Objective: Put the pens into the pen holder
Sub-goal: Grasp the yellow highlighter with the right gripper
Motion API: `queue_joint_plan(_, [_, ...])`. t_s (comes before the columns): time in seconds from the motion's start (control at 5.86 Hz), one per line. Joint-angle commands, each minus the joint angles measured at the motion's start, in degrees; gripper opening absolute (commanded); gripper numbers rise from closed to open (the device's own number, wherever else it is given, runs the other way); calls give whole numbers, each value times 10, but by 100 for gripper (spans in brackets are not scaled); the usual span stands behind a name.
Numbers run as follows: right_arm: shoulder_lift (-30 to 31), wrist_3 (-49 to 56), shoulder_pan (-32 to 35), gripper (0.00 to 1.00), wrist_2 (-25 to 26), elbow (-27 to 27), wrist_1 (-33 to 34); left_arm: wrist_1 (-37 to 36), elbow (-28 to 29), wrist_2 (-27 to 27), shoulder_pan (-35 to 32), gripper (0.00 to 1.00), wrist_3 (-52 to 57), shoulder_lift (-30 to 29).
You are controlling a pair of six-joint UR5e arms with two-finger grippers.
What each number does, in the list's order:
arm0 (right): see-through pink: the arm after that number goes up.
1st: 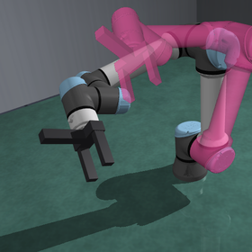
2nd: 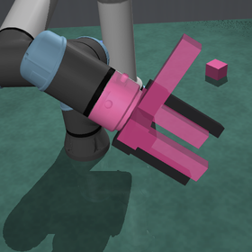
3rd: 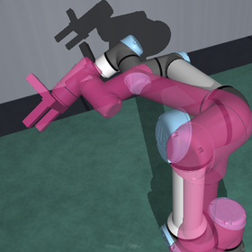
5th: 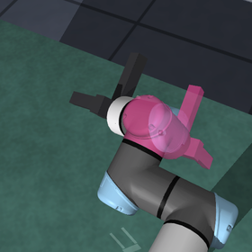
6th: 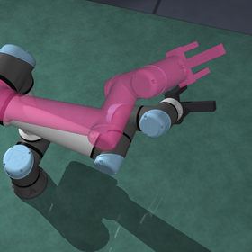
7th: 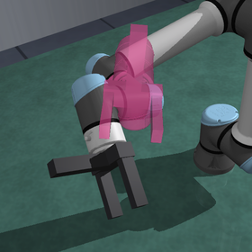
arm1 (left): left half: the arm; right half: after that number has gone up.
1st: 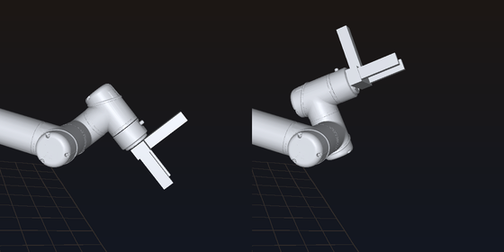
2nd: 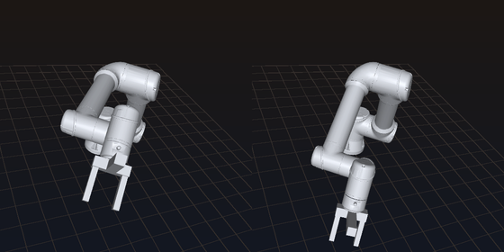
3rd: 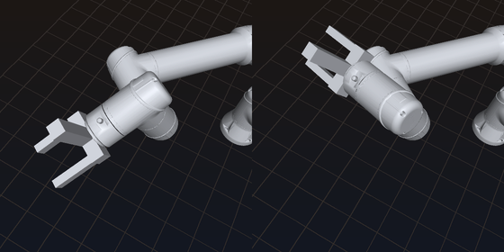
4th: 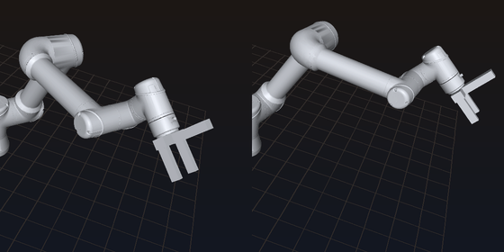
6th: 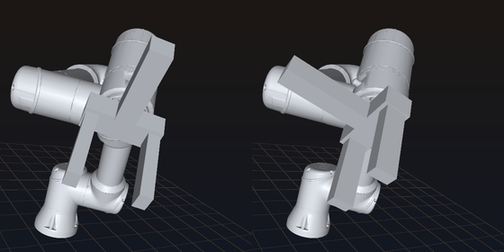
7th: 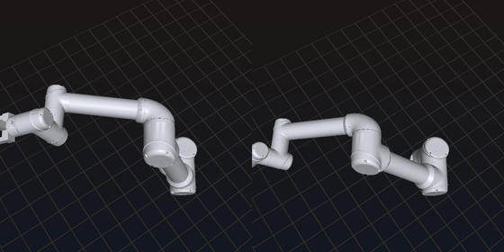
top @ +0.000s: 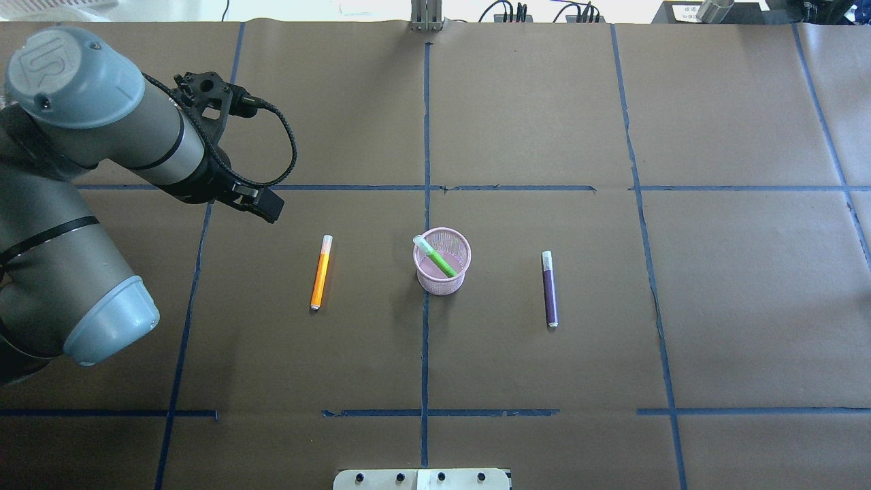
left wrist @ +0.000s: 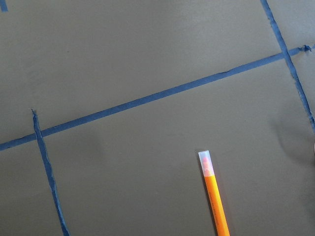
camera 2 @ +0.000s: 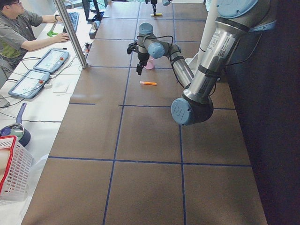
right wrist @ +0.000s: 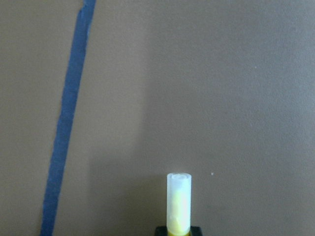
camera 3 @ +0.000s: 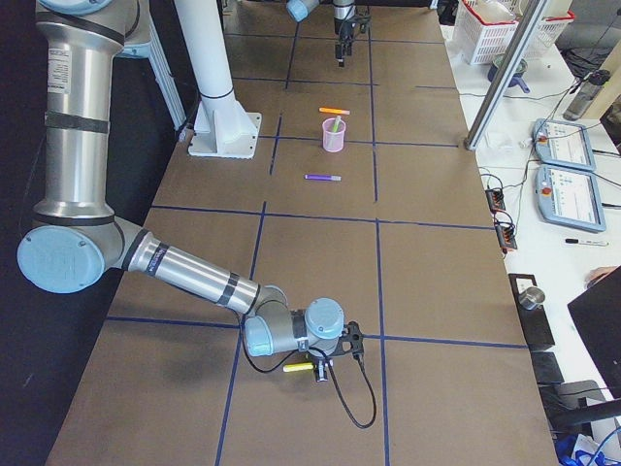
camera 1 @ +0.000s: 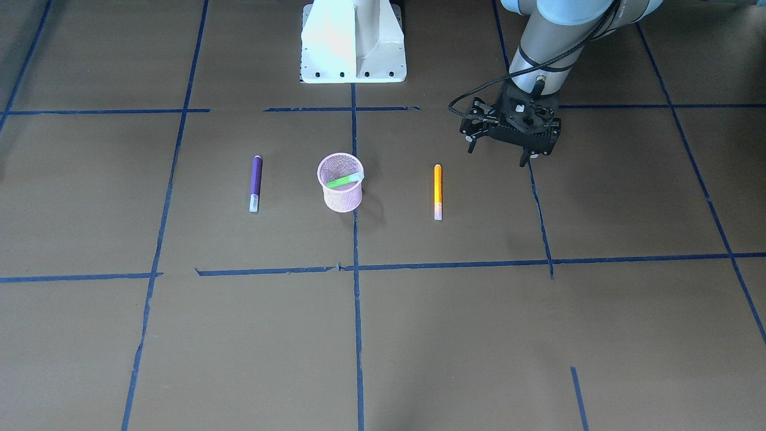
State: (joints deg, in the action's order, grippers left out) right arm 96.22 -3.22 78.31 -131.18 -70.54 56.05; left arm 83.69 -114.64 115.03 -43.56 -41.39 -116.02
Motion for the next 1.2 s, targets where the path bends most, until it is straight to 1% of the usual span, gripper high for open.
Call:
queue_joint_plan(0.0, [1, 3, 3, 0, -7, -37, 1, 0, -1, 0, 0, 100, -1, 0])
queue_joint_plan(0.17, [10, 1, 22, 0, -14, -75, 2, 0, -1, 0, 1, 100, -7, 0])
queue_joint_plan(0.34, [15, -6, 23, 0, -19, -119, 1, 0, -2, 1, 1, 100, -15, 0])
queue_joint_plan(0.68, [12, -8, 28, 0, -42, -241, 2, 0, -4, 1, 1, 100, -17, 1])
queue_joint_plan(0.85, [-18, -8, 27, 0, -53, -283, 2, 0, -3, 1, 1, 100, -16, 1])
queue_joint_plan(1.02, [-60, -7, 6, 0, -72, -306, 0, 0, -3, 3, 1, 100, -16, 1])
